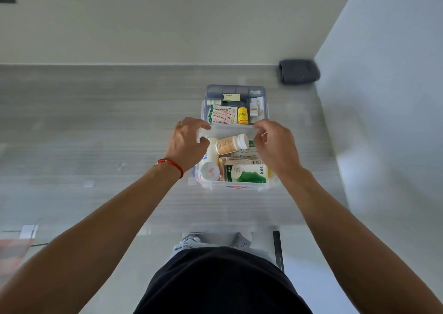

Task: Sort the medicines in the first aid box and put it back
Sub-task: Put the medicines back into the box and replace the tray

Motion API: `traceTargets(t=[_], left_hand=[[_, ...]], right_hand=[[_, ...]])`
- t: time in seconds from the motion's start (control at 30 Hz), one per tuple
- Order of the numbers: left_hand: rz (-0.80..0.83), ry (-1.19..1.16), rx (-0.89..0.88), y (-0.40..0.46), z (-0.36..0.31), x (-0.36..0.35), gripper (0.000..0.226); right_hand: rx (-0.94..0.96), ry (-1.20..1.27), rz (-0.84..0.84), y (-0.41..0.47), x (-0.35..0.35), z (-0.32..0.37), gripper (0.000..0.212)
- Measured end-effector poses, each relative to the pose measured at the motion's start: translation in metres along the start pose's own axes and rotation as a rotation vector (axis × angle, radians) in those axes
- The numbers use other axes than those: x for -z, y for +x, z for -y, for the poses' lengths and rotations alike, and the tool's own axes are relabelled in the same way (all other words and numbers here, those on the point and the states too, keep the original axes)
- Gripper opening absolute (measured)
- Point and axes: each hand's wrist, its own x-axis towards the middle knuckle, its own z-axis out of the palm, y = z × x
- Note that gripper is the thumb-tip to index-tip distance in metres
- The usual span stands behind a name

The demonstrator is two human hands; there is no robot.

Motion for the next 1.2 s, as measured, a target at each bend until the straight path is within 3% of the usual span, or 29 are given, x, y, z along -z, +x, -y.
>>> traceTargets(t=[0.1,0.17,0.37,0.47,0.57,0.87,1.0,1.2], left_hand=[[0.006,-0.036,0.044,0.020,0.002,0.004,0.036],[0.043,-0.123,0.154,0.037,0.000,0.005,0.038],[0.141,-0.511,0.598,0.093,-0.007,-0.009,0.032],[0.215,-0.540,0.689,0.105,-0.008,-0.016,0.007],[0.263,-0.603,0.716,0.111,-0.007,-0.030,0.012],[0.261,-0.696,0.800,0.128,0.005,-0.037,0.012],[0.262,-0.679,0.747,0.131,0.006,-0.033,0.016],[0.280,-0.576,0.743,0.130,0.003,-0.029,0.020]], right_hand=[[-0.163,0.126,-0.088,0.022,0.017,-0.009,0.019],[-0.281,0.127,-0.053,0.041,0.024,-0.020,0.022],[-0.448,0.036,0.295,0.094,0.011,-0.046,0.025],[-0.469,0.017,0.424,0.111,-0.004,-0.053,0.019],[-0.533,0.152,0.465,0.117,-0.017,-0.057,0.029],[-0.806,0.499,0.326,0.120,-0.017,-0.056,0.029],[-0.880,0.701,0.338,0.118,-0.010,-0.056,0.032],[-0.926,0.933,0.284,0.113,-0.006,-0.050,0.013]])
